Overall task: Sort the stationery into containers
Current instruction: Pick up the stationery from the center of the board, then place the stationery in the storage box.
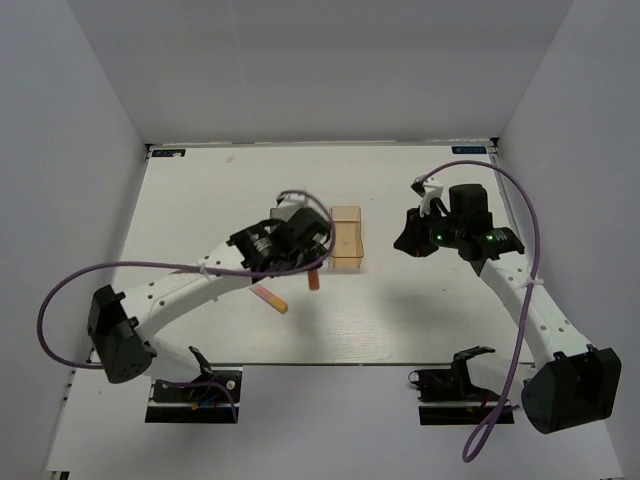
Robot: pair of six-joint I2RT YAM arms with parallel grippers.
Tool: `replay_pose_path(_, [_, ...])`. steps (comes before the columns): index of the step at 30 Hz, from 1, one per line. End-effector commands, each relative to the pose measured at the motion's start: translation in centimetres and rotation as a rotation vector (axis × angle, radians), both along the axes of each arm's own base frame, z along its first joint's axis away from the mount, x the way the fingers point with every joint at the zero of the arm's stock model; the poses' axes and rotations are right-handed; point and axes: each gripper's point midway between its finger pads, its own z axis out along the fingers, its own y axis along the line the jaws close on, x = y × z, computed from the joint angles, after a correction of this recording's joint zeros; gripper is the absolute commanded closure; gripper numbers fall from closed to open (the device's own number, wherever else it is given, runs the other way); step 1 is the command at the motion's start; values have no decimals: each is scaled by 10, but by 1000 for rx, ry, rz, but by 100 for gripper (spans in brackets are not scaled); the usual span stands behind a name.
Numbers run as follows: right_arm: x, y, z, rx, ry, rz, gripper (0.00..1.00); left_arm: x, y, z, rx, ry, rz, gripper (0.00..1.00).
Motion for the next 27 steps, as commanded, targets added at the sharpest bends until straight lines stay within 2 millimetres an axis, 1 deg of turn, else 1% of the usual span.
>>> replay_pose_path(1, [25,-31,-4,-140,-117,-124,76,51,-28,39,35,-139,-109,100])
replay_pose_path(2, [28,-39,-7,-170,-119,-159,69,69,-48,47,25,-167,-132,100])
replay_pose_path(3, [29,-40,-8,-171,-121,-164,69,85,-65,56,20,-189,-143,100])
replay_pose_path(4, [30,-42,-9,-175,-125,-164,69,101,-70,42,74,-175,-150,100])
replay_pose_path(5, [30,-45,-11,-180,-123,-175,69,109,-79,46,73,-190,-163,100])
replay_pose_path(6, [31,-46,-11,-177,-127,-180,69,130,-98,67,34,-252,-161,100])
replay_pose_path(7, [31,-47,-11,-177,-130,-185,68,141,-105,51,76,-242,-183,100])
replay_pose_path(8, [31,-49,-11,-174,-129,-191,68,148,-112,51,71,-260,-195,95])
replay_pose_path(9, [32,-50,-9,-169,-134,-193,68,161,-120,65,46,-302,-186,93])
replay_pose_path(10, [32,-52,-10,-165,-137,-202,66,171,-123,41,75,-275,-190,91])
replay_pose_path(11, [32,-51,-8,-160,-139,-200,66,178,-123,42,68,-273,-183,90])
replay_pose_path(12, [32,-53,-9,-155,-133,-204,66,184,-125,35,65,-261,-170,89])
replay_pose_path(14, [31,-54,-10,-148,-125,-205,66,191,-120,16,65,-211,-151,87])
replay_pose_path(16, [30,-53,-11,-134,-118,-198,65,193,-118,3,74,-194,-144,83])
replay_pose_path(18, [30,-53,-12,-131,-111,-197,65,194,-119,-11,88,-174,-155,73])
replay_pose_path(19, [29,-51,-13,-122,-104,-186,63,194,-117,-13,94,-169,-154,70])
replay_pose_path(20, [28,-52,-13,-120,-102,-187,62,194,-118,-21,99,-155,-158,67])
replay_pose_path(21, [29,-52,-13,-120,-101,-188,60,193,-117,-23,102,-146,-158,58])
replay_pose_path(22, [29,-52,-14,-118,-97,-185,58,192,-117,-28,103,-134,-158,54])
replay_pose_path(23, [29,-53,-13,-114,-99,-187,54,191,-118,-30,99,-126,-165,52])
replay_pose_path(25, [29,-55,-15,-110,-88,-193,53,189,-116,-32,99,-119,-165,45])
replay_pose_path(26, [28,-54,-16,-107,-84,-186,51,187,-116,-32,98,-115,-166,45])
replay_pose_path(27, [29,-55,-16,-105,-80,-193,51,186,-115,-28,90,-119,-166,44])
